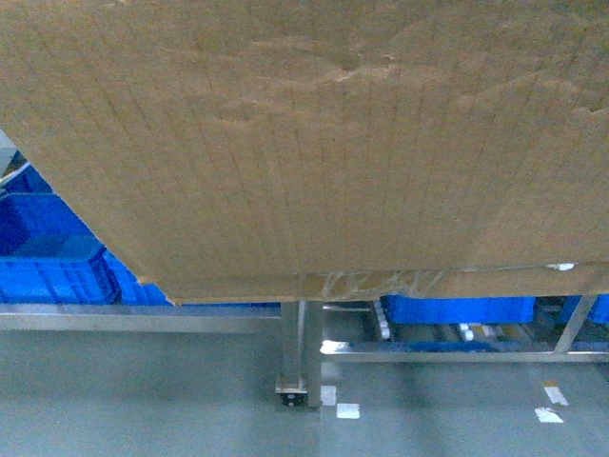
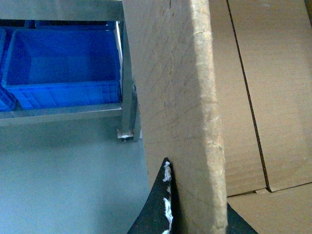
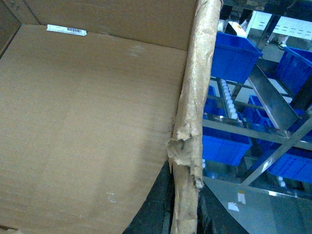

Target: Sort boxes to right shelf from conveyor

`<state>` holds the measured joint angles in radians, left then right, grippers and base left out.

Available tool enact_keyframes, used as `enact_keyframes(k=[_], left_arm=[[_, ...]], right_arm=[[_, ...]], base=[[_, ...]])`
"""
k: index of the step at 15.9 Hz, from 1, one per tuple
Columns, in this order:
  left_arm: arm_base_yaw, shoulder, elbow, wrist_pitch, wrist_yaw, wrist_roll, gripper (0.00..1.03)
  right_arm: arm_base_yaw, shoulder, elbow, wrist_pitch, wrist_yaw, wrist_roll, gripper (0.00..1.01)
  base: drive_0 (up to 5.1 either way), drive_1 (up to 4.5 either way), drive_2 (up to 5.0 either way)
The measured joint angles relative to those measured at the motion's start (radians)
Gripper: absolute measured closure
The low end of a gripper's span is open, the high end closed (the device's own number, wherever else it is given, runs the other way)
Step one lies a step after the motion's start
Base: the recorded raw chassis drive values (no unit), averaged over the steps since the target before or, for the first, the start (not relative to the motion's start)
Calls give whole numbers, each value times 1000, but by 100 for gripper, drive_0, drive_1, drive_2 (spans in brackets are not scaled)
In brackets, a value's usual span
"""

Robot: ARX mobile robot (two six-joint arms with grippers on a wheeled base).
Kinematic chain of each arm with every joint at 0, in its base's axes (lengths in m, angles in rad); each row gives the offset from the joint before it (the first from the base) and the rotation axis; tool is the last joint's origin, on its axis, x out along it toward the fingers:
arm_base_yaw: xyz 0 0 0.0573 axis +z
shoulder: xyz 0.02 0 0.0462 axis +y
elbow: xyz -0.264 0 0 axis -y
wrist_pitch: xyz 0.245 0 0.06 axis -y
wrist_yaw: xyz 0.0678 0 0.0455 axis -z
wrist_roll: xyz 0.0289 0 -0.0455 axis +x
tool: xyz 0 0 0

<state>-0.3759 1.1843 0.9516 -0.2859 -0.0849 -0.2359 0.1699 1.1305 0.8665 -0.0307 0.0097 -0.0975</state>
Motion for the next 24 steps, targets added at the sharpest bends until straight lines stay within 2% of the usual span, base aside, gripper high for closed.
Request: enact_keyframes(k=[20,24], left_arm=[[0,0,0,-5,0,0,99],[4,0,0,-1,3,0,99]], right_arm=[[0,1,0,-6,0,0,97],[0,1,0,1,-3,0,97]], base=[[0,0,0],[456,-326,-130]])
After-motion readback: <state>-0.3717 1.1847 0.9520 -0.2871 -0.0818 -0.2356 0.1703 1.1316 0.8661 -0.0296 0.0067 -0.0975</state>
